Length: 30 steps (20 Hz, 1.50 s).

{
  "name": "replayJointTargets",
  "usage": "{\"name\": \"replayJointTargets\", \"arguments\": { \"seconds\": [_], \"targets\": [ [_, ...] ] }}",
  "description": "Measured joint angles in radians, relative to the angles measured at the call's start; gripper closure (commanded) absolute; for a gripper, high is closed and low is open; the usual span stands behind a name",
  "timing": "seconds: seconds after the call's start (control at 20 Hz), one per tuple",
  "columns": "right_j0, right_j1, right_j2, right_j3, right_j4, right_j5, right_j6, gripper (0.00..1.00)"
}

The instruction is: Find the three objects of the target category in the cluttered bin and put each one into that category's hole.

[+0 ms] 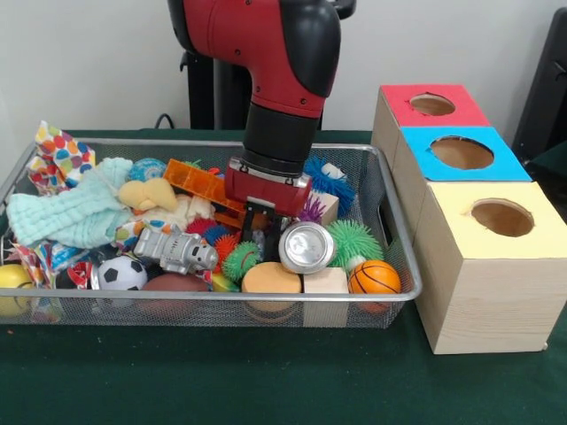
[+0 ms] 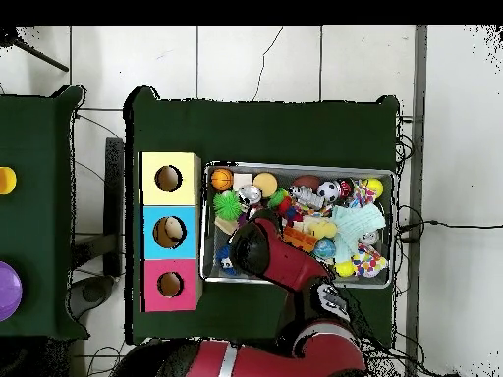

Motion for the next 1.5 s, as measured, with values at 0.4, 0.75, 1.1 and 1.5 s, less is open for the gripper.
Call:
{"name": "replayJointTargets", "arguments": {
  "seconds": [0.4, 0.75, 1.1, 1.5],
  "targets": [
    [0.138, -0.043, -0.109, 0.016, 0.085, 0.115, 0.000, 1.00],
    [0.257, -0.137, -0.220, 0.016, 0.102, 0.393, 0.000, 1.00],
    [0.265, -0.189, -0.246, 0.017, 0.102, 0.453, 0.000, 1.00],
    [0.210, -0.213, -0.230, 0.023, 0.101, 0.422, 0.000, 1.00]
  ]
}}
